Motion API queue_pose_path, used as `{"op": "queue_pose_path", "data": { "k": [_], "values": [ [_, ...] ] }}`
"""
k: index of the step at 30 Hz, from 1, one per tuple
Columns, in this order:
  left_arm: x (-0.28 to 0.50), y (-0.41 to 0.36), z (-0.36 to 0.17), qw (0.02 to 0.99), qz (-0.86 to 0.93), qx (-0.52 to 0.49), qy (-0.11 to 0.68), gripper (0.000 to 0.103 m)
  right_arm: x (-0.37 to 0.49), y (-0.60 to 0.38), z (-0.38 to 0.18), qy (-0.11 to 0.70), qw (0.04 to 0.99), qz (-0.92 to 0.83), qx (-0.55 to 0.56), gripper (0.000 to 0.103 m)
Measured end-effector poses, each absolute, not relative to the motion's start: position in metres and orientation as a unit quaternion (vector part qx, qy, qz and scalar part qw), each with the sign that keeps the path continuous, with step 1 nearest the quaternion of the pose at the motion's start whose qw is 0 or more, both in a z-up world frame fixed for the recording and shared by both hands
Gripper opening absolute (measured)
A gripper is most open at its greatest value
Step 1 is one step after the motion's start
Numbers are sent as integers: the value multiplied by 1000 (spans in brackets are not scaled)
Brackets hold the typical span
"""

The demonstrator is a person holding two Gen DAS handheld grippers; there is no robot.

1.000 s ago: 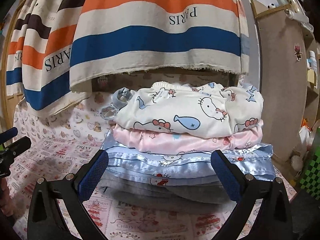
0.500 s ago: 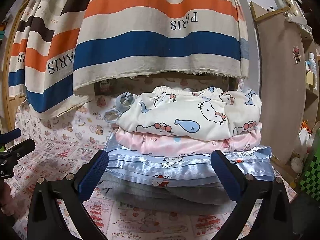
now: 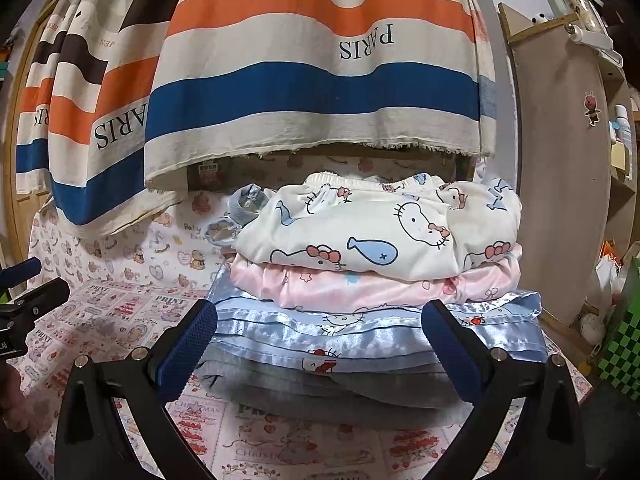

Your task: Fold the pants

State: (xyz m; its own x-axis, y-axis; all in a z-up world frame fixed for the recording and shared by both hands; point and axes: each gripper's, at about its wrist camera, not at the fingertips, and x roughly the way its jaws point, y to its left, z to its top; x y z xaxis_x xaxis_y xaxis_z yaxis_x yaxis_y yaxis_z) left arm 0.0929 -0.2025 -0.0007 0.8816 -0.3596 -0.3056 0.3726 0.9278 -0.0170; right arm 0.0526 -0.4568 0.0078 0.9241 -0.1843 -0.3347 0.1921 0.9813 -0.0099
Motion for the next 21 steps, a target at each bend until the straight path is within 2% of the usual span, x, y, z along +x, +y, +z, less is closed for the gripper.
{"op": "queue_pose_path", "data": {
  "k": [21],
  "values": [
    [93, -200, 0, 971, -183, 19, 153, 103, 53, -456, 7, 170, 980, -98, 11, 102]
  ]
}}
